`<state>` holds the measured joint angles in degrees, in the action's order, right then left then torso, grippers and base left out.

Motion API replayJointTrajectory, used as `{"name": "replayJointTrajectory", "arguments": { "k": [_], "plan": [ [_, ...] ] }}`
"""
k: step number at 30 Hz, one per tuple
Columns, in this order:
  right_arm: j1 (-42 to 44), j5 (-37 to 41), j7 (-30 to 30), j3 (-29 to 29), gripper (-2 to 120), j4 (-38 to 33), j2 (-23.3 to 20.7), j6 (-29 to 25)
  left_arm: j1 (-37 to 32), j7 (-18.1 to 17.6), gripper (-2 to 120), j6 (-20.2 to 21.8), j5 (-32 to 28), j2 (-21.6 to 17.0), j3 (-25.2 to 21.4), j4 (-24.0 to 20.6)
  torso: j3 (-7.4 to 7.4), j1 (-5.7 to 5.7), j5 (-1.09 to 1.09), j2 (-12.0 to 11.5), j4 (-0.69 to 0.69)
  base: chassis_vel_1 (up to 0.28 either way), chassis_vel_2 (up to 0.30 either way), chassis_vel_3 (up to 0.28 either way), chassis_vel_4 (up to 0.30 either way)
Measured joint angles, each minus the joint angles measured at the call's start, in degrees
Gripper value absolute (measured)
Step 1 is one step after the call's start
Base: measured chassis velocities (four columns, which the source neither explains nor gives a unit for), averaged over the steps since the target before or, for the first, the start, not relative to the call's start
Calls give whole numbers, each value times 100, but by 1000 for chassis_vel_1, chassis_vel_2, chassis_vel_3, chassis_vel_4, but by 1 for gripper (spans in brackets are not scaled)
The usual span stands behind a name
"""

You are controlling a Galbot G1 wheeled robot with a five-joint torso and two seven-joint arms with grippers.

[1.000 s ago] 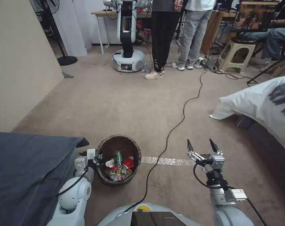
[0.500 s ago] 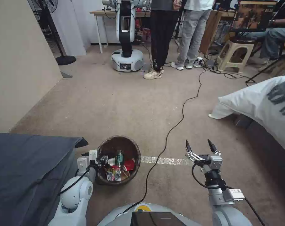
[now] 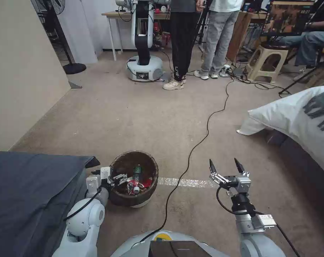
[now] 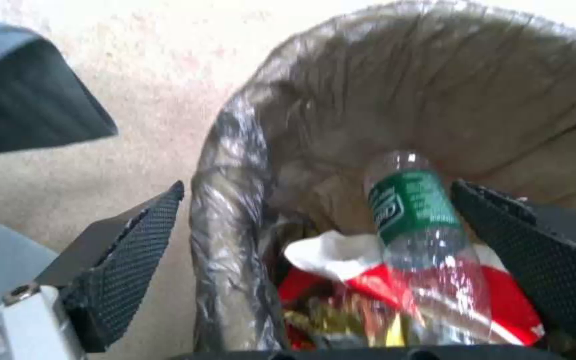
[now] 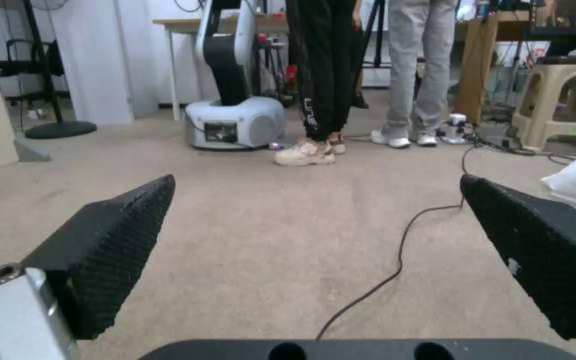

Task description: Pick up the trash bin, then pick up the garbage from the floor and place it into the trash bin.

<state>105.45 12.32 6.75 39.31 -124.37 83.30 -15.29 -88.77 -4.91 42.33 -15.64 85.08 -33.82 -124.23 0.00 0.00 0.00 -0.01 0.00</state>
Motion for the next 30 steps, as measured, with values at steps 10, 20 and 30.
{"name": "replayJointTrajectory", "arguments": {
  "k": [10,20,30],
  "plan": [
    [5,-7,2,1,100,-18,12,8,23,-6,100,-10,-43,-22,-104,-368,0,0,0,0,0,0,0,0,0],
    [97,-50,-15,58,100,-104,48,62,-140,720,100,-1699,397,-62,-346,-657,0,0,0,0,-1,0,0,0,0],
    [386,-373,-310,65,100,-169,169,-107,-784,723,100,-4169,1540,94,-411,-403,-1,0,0,1,-1,0,0,0,0]
  ]
}}
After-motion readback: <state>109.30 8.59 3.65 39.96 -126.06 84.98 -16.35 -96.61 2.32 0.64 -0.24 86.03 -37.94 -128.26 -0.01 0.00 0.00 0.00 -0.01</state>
